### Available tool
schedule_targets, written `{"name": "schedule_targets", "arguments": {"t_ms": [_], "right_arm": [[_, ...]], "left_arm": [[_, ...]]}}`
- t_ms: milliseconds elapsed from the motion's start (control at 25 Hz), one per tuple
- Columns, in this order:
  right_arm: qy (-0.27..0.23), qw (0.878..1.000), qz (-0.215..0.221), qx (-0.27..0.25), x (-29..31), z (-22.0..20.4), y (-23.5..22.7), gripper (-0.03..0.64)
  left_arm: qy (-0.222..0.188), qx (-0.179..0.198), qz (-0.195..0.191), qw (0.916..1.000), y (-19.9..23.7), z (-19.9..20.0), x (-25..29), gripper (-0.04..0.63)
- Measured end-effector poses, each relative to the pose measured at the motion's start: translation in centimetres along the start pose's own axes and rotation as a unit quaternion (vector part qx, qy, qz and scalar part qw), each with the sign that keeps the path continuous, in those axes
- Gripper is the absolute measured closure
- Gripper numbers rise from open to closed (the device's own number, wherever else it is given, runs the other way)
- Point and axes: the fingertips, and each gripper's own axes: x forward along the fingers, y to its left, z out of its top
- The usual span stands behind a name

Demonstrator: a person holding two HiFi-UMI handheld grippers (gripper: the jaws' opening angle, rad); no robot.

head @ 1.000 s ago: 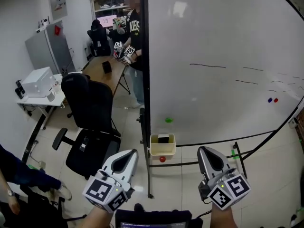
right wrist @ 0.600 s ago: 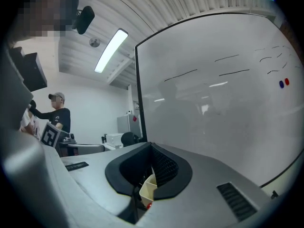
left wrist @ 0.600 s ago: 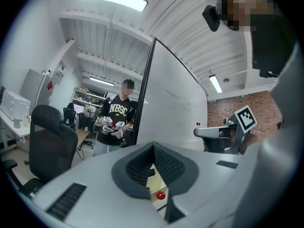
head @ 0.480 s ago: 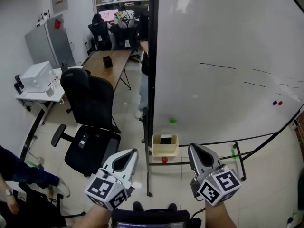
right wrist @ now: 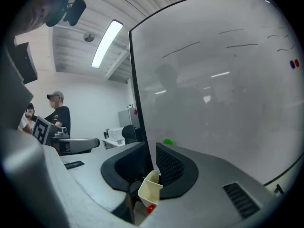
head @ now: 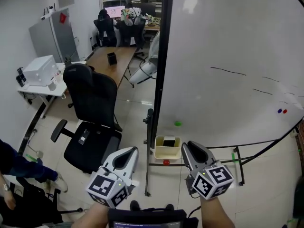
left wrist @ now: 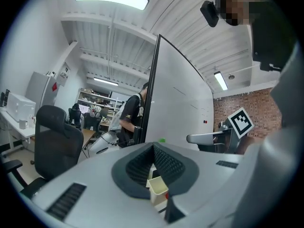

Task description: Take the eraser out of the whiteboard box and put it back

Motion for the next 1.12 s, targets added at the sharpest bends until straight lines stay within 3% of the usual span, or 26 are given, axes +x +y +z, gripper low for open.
{"name": "schedule_targets", "arguments": {"t_ms": [80,400,480,680,760,1120], "right_arm": [[0.013,1.0,0.001,0.006,1.4,-1.0,-0.1,0.476],[0.088,0.996,-0.025,0.007,6.6,-6.2,-1.9,0.431],[0.105,0.994,-0.033,0.011,7.6,-7.5,-2.4,0.384],[0.137,0.988,-0.067,0.012,9.6,-10.1,-3.9,0.381],[0.146,0.986,-0.078,0.014,10.2,-10.7,-4.5,0.35],[0.17,0.981,-0.096,0.018,12.2,-12.5,-5.0,0.319]], "left_arm": [[0.004,-0.002,0.002,1.0,0.5,-0.4,0.2,0.56],[0.026,-0.007,0.015,0.9995,3.0,-2.4,1.7,0.56],[0.03,-0.01,0.015,0.9994,3.5,-3.0,2.0,0.56],[0.044,-0.02,0.016,0.9987,4.7,-4.4,2.8,0.56],[0.045,-0.022,0.011,0.9987,4.8,-4.5,3.2,0.56],[0.053,-0.033,0.007,0.998,6.2,-5.3,4.4,0.56]]}}
